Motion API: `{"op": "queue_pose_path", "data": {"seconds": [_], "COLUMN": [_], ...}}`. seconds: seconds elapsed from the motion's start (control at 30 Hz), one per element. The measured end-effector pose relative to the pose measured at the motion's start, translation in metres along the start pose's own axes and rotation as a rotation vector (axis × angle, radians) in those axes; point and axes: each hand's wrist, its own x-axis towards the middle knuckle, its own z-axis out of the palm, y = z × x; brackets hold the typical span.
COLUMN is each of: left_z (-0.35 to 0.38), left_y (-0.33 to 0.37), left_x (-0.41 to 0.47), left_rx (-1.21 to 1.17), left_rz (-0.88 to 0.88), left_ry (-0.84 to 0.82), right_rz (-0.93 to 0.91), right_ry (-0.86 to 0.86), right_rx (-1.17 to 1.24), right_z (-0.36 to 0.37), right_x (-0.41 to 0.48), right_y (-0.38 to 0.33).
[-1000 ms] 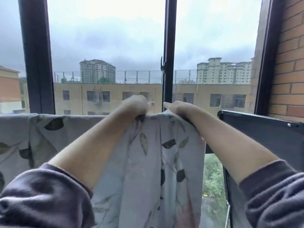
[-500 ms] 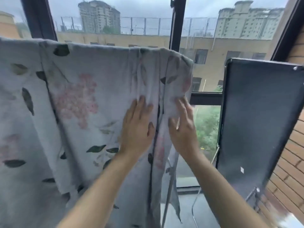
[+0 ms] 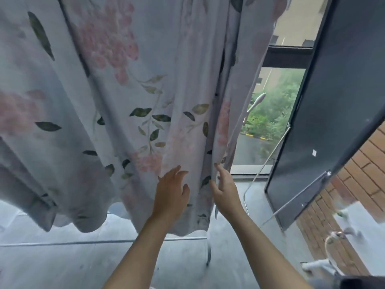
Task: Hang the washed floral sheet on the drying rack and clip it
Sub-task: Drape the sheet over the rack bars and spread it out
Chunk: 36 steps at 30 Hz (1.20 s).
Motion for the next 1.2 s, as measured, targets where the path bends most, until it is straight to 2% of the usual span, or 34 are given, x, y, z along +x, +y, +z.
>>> {"op": "queue_pose_path", "data": {"seconds": [0.2, 0.43, 0.63, 0.87, 1.2], "left_z": [-0.015, -0.067, -0.118, -0.139, -0.148], "left_y": [-0.051, -0.121, -0.185, -0.226, -0.266], "left_x": [-0.058, -0.112, -0.163, -0.18, -0.15], "left_rx": [-0.126, -0.222, -0.304, -0.318, -0.236], "left_rz": [-0.151, -0.191, -0.254, -0.356, -0.468], "left_ry": [-0.061, -0.059, -0.01, 0.045, 0.159], "right_rz": [0.113, 0.213, 0.256, 0.234, 0.162], "right_ry": [-0.02, -0.004, -0.086, -0.117, -0.19], "right_rx": [0.021, 0.168, 0.205, 0.171, 0.071], "right_z": [0.036, 0.114, 0.185, 0.219, 0.256], "right_x": [-0.035, -0.093, -0.148, -0.148, -0.087], "right_y": [-0.006, -0.047, -0.091, -0.115, -0.13]}}
